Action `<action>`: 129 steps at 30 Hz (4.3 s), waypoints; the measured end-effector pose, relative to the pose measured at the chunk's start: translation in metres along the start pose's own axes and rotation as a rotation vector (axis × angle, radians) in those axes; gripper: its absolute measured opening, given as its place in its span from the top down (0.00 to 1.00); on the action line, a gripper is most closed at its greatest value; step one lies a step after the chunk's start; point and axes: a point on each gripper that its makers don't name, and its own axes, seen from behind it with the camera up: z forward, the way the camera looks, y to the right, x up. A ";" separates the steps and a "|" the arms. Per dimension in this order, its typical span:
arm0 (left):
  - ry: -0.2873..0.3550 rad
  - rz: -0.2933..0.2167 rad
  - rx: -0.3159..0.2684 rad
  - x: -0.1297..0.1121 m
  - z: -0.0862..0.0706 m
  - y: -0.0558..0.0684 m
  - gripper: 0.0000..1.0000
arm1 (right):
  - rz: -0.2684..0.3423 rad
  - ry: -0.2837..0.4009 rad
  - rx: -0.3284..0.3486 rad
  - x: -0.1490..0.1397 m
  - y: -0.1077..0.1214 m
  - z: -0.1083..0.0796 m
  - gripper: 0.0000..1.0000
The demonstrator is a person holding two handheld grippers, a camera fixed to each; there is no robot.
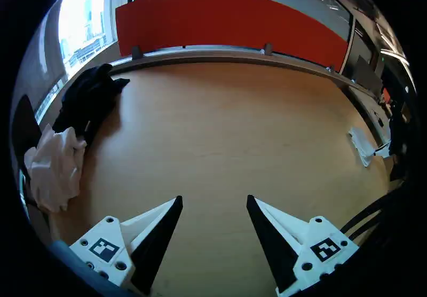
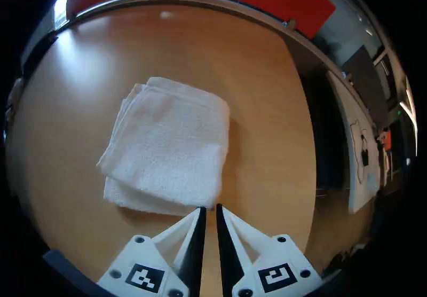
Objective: Fold towel
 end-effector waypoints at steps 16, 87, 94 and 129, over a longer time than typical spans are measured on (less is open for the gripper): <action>0.004 0.003 -0.006 0.005 0.004 0.005 0.11 | -0.012 0.015 0.036 -0.003 -0.011 -0.008 0.32; 0.006 0.002 -0.002 0.006 0.004 -0.002 0.11 | -0.121 0.079 0.281 0.028 -0.133 -0.010 0.94; 0.005 0.002 -0.001 0.007 0.004 -0.001 0.11 | -0.125 0.078 0.278 0.028 -0.132 -0.010 0.94; 0.016 -0.005 -0.003 0.014 0.006 -0.001 0.11 | 0.000 0.245 0.242 0.064 -0.123 -0.027 0.03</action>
